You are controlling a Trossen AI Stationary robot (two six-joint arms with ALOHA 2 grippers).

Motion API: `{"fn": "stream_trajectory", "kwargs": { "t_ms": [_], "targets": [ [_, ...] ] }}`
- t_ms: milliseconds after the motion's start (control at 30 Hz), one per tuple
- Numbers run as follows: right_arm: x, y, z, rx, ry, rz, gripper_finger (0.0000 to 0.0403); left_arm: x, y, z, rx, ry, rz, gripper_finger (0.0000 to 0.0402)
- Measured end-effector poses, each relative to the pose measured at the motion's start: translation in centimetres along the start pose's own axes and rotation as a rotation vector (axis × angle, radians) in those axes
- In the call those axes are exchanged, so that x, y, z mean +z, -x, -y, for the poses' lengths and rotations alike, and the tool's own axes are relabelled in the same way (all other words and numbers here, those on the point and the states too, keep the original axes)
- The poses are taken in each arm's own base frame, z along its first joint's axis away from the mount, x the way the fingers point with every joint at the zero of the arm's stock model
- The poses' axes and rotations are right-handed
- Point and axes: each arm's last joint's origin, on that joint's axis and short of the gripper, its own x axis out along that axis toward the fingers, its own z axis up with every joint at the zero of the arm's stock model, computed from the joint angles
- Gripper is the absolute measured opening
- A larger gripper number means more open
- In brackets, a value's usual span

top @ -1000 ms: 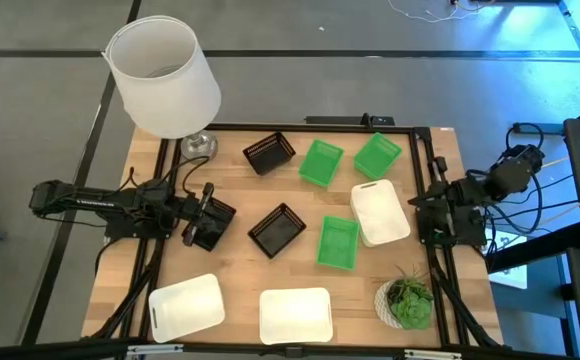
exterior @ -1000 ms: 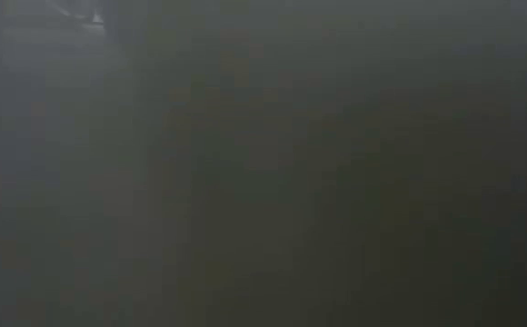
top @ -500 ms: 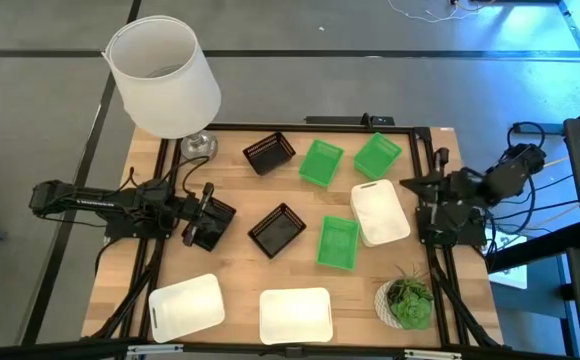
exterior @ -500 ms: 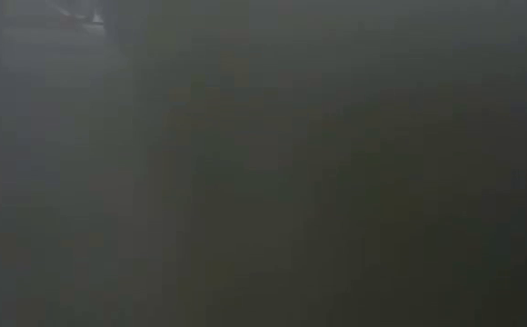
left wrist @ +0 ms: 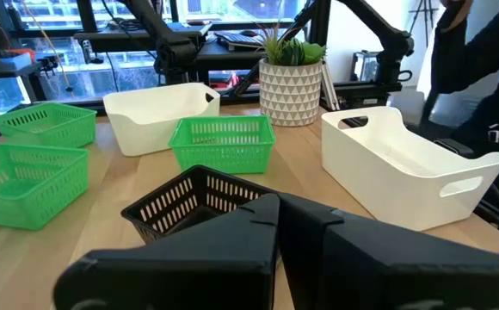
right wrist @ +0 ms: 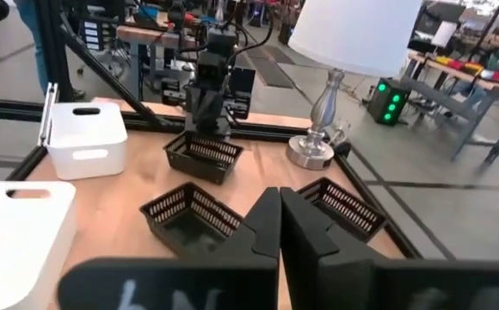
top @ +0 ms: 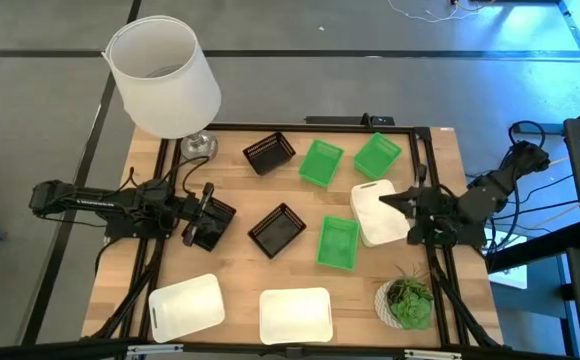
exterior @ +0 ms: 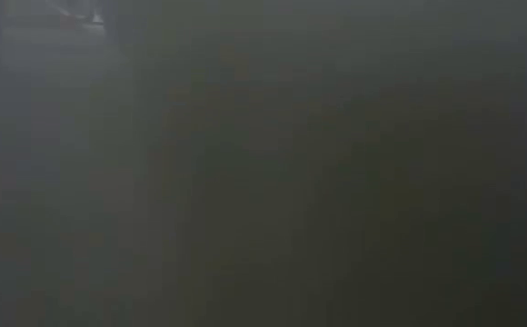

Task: Stack baskets by color
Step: Stack the bottom left green bin on top of the top left green bin

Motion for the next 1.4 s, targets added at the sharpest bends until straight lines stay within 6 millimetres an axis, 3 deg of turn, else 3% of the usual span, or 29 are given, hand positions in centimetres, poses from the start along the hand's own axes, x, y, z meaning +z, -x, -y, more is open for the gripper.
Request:
{"fn": "stream_trajectory", "kwargs": {
  "t_ms": [300, 567, 733, 900, 1100, 1267, 1400],
  "targets": [
    [1.3, -2.4, -1.9, 0.082, 0.042, -0.076, 0.0000, 0.0, 0.0, 0.0, 0.000, 0.000, 0.000, 0.0000],
    [1.4, -4.4, -3.6, 0.209, 0.096, -0.140, 0.0005, 0.2, 0.0, -0.1, 0.016, 0.021, 0.009, 0.0000],
    [0.8, -5.8, -4.1, 0.183, 0.114, -0.171, 0.0015, 2.7, 0.0, 0.0, -0.015, 0.033, 0.056, 0.0000],
    [0.4, -7.2, -4.3, 0.138, 0.091, -0.198, 0.0033, 5.9, 0.0, 0.1, -0.020, 0.064, -0.041, 0.0000],
    [2.0, -8.2, -3.7, 0.065, 0.035, -0.205, 0.0087, 9.2, -0.6, 0.4, -0.040, 0.089, -0.147, 0.0000],
    [3.1, -9.1, -3.2, 0.000, 0.084, -0.345, 0.0129, 11.3, -0.7, 0.3, 0.029, 0.128, -0.242, 0.0000],
    [3.6, -10.5, -3.1, -0.039, 0.085, -0.504, 0.0135, 12.3, -0.9, 0.4, 0.063, 0.178, -0.292, 0.0000]
  ]
}}
